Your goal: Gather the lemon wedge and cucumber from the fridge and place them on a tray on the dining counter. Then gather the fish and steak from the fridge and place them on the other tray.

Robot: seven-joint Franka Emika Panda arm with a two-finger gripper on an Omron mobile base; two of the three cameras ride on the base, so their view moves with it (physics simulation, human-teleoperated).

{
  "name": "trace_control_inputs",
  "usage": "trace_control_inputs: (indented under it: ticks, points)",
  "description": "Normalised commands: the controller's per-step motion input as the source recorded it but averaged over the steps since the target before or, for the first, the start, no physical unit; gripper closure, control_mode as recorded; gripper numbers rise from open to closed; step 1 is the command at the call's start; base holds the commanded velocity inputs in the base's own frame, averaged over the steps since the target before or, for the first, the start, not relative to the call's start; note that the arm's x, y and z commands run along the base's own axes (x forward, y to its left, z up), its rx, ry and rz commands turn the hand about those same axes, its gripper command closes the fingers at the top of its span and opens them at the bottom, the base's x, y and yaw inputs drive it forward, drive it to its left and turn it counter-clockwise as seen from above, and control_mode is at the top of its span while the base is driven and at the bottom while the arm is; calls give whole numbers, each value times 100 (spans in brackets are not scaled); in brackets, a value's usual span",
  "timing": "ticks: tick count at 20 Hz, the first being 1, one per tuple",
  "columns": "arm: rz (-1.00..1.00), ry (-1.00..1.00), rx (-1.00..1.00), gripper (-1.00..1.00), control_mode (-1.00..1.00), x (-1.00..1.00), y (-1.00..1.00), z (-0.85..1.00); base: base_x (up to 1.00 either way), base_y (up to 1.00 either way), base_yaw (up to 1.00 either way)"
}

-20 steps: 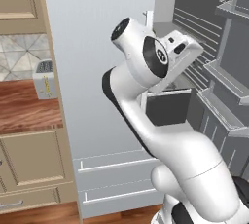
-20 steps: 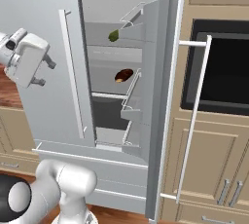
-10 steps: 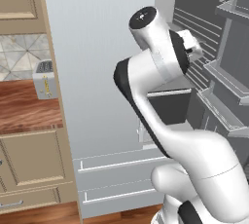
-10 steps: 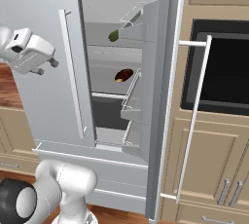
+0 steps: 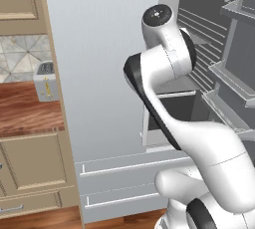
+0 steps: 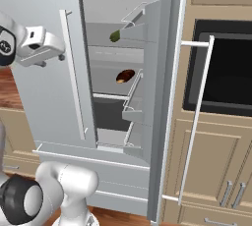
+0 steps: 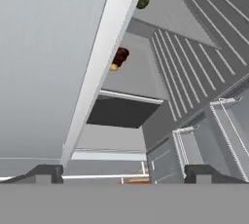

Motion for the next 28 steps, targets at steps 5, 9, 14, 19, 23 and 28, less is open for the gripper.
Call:
trace_control_inputs:
  ticks: [5,9,14,19,23,28]
  points:
    - [17,-3,3,-100,-100,57,9,0,0,0,0]
    - [5,-3,1,-100,-100,38,1,-5,0,0,0]
    - [0,-1,4,-100,-100,42,3,-1,0,0,0]
    - [0,-2,8,-100,-100,41,8,-4,0,0,0]
    - [0,-2,6,-100,-100,42,11,-7,0,0,0]
    - [0,-3,1,-100,-100,25,2,-11,0,0,0]
